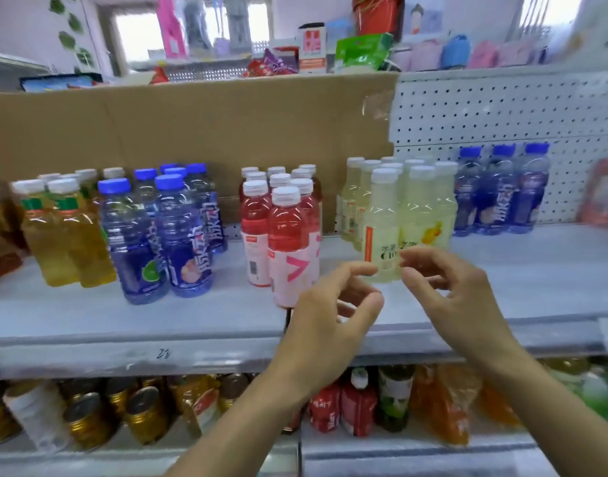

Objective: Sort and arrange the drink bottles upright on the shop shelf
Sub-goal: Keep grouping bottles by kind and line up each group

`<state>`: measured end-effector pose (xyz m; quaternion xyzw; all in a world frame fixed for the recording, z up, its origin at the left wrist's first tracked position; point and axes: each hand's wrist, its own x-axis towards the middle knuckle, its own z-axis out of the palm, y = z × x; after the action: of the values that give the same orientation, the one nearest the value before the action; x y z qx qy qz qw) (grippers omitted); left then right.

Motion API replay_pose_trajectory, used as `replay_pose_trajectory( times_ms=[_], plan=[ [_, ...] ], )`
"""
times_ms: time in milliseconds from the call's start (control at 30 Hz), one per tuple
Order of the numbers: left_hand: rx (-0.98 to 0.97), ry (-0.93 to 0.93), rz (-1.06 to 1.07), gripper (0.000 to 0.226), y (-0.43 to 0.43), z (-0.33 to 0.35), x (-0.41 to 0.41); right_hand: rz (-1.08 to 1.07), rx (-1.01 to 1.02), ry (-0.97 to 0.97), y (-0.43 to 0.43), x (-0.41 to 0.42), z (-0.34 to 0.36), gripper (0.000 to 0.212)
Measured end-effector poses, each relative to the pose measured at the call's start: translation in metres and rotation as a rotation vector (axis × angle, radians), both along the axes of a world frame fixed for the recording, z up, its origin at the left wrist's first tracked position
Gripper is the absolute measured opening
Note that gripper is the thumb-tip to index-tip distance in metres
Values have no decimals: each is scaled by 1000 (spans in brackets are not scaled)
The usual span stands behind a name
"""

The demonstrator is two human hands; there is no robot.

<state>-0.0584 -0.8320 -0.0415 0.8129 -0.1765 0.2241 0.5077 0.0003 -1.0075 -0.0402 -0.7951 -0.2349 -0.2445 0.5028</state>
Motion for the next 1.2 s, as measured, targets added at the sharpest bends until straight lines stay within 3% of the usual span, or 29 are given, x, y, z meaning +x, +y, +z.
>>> replay_pose_trajectory(
  times_ms=[133, 267, 367, 467, 667, 800, 867, 1000, 1200],
  plan=[
    [-60, 24, -134, 25, -87, 9, 52, -39, 0, 6, -79, 46, 5, 19],
    [-98, 131, -181, 38, -184, 17, 125, -70, -22, 92, -162, 109, 9, 22],
    [-199, 286, -110, 61, -242, 23, 192, -125, -28, 194, -222, 162, 13, 29],
    [-296, 300, 19, 65, -272, 23, 260, -147, 9, 323, -269, 214, 16, 43],
    [-288, 409, 339, 99, -281, 19, 353, -122, 82, 482, -310, 302, 13, 81],
    [-309, 353, 394, 79, -283, 21, 387, -120, 78, 491, -314, 349, 11, 95],
    [-347, 354, 413, 80, -284, 22, 399, -89, 95, 482, -313, 368, 10, 92],
    [-386, 399, 432, 82, -281, 19, 416, 42, 232, 524, -309, 400, 8, 62],
    [-304, 401, 441, 78, -274, 12, 422, 9, 239, 512, -304, 413, 2, 47]
  ],
)
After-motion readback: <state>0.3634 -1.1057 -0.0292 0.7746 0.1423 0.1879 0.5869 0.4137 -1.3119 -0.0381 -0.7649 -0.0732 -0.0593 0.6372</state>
